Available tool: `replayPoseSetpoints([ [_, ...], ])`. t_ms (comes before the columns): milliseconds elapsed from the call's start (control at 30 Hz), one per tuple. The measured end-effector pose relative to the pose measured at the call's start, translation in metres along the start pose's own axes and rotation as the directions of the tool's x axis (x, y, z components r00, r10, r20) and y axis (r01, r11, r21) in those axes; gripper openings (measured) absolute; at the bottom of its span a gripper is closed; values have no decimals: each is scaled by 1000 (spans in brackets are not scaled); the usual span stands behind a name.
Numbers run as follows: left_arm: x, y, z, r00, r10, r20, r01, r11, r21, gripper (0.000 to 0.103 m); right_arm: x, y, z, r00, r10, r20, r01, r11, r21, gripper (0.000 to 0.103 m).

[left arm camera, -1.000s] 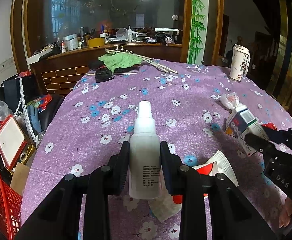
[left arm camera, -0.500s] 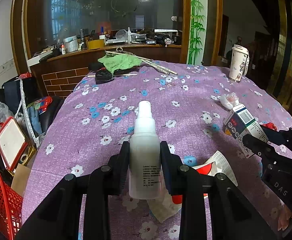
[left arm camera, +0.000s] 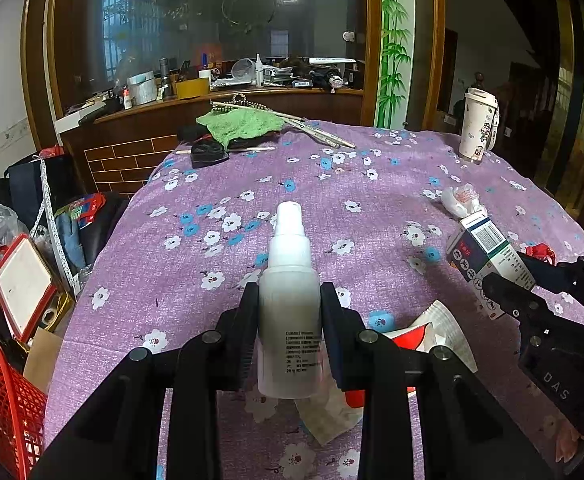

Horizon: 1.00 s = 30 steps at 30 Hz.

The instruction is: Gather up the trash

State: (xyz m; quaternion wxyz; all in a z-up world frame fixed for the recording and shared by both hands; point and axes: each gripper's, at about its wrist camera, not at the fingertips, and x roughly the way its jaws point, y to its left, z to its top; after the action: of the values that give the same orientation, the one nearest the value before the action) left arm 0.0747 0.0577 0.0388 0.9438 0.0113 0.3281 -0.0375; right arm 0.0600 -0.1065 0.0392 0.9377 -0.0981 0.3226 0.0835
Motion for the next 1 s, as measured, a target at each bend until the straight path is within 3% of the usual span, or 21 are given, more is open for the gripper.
replayPoseSetpoints([
  [1000,0,1,-1,1000,6,1,-6,1000,-1,29,-6,1,3,1000,1,22,-1,1000,0,37],
])
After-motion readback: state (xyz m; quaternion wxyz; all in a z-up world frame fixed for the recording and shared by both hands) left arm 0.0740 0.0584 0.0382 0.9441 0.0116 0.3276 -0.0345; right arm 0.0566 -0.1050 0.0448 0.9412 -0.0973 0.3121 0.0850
